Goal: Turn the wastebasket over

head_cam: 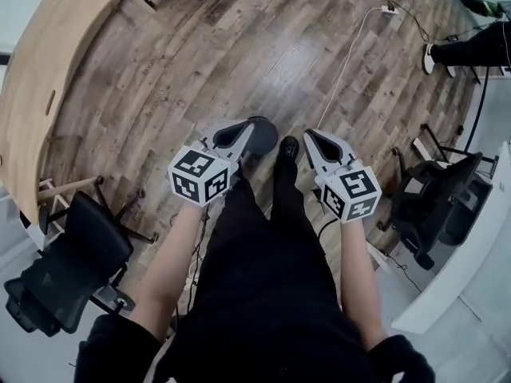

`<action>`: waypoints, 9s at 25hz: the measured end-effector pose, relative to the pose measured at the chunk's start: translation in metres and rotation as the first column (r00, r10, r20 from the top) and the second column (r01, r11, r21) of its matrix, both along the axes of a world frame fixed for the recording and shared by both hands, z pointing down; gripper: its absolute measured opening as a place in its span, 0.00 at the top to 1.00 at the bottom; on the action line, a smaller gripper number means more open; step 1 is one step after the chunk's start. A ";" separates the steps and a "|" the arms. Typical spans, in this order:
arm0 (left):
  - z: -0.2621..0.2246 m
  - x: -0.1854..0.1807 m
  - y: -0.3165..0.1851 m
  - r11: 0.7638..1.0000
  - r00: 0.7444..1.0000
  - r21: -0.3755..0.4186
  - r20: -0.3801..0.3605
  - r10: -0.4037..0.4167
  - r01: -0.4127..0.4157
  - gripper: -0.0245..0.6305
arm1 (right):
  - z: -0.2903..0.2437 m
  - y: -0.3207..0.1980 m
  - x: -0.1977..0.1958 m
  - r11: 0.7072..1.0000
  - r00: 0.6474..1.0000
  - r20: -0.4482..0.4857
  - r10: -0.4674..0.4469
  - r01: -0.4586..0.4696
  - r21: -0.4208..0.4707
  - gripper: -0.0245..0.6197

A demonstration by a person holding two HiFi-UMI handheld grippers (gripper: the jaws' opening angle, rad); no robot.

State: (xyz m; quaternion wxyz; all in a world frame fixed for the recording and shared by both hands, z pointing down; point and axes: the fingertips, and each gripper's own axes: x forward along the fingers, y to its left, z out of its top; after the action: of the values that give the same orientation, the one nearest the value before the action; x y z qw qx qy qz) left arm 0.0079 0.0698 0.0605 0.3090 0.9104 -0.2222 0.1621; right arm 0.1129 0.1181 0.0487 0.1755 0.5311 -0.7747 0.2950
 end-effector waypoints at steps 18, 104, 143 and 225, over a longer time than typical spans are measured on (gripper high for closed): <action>0.126 0.004 0.012 0.900 0.907 -0.146 0.163 -0.388 0.411 0.94 | 0.143 -0.034 -0.003 0.841 0.878 0.123 -0.463 0.479 -0.251 0.91; 0.595 -0.043 0.000 0.928 0.917 -0.362 0.392 0.070 0.084 0.49 | 0.612 -0.045 -0.036 0.723 0.870 0.042 -0.492 0.435 -0.537 0.45; 0.665 -0.039 0.118 0.857 0.918 -0.511 0.366 0.152 0.062 0.43 | 0.678 0.066 -0.046 0.603 0.842 0.158 -0.516 0.488 -0.630 0.41; 0.649 -0.003 -0.075 0.868 0.701 -0.144 0.535 0.472 -0.475 0.43 | 0.718 0.066 -0.078 0.642 0.987 -0.039 -0.155 0.071 -0.763 0.27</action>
State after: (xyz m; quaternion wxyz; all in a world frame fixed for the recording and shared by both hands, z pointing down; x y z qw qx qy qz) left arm 0.0046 -0.0050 0.7090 0.1769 0.8504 -0.0609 0.4917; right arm 0.0347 0.1840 0.7663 0.4383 0.3736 -0.6019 0.5532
